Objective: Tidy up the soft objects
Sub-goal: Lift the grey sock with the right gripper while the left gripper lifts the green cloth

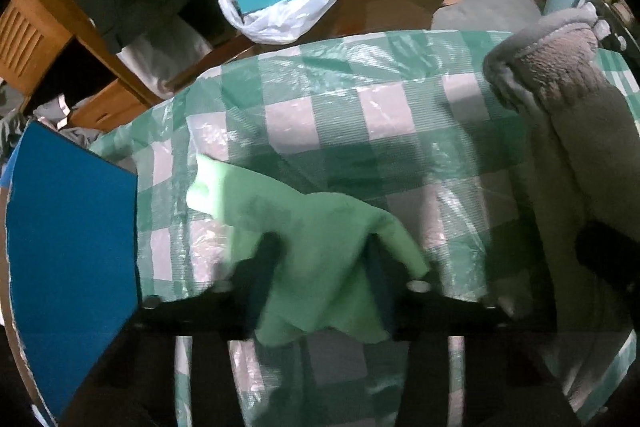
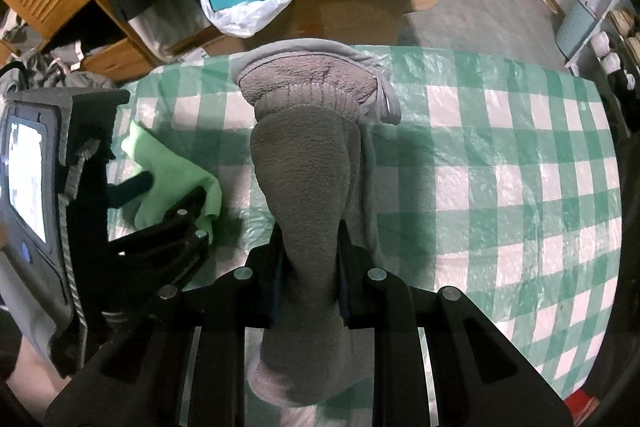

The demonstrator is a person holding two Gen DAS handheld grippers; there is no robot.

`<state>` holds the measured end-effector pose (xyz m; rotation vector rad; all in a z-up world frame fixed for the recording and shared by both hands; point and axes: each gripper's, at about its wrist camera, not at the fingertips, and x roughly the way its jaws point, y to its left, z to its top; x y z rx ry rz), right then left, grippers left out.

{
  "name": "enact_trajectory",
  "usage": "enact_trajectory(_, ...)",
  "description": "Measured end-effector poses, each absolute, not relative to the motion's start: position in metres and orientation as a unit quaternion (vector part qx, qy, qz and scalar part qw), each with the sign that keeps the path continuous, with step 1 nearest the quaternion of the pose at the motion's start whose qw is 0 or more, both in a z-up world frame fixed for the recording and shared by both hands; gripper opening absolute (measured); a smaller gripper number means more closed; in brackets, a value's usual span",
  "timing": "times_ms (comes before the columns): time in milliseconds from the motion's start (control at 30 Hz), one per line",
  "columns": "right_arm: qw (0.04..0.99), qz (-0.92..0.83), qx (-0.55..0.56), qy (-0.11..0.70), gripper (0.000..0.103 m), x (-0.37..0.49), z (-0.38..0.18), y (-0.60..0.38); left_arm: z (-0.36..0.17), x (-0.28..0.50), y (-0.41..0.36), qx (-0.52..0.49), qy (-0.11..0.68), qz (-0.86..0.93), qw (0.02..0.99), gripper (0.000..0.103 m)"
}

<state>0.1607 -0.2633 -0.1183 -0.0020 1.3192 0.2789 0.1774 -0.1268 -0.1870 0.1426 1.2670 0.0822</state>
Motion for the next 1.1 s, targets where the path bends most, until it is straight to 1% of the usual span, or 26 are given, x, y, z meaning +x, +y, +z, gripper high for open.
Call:
enact_trajectory(67,0.781,0.131,0.000,0.610,0.020,0.160,-0.117,-0.264,-0.187,0.178,-0.128,0.059,0.595,0.030,0.801,0.010)
enact_trajectory(133,0.782,0.132,0.000,0.610,0.020,0.159,-0.117,-0.264,-0.186,0.178,-0.128,0.053,0.598,0.026,0.799,0.007)
enact_trajectory(467,0.784,0.137,-0.005,0.605,0.020,0.155,-0.111,-0.262,-0.174,0.165,-0.113,0.009,0.599,0.001,0.800,0.006)
enact_trajectory(1100,0.801,0.162,-0.033,0.575,0.020,0.132,-0.075,-0.247,-0.128,0.128,-0.090,-0.005,0.573,-0.015,0.819,0.006)
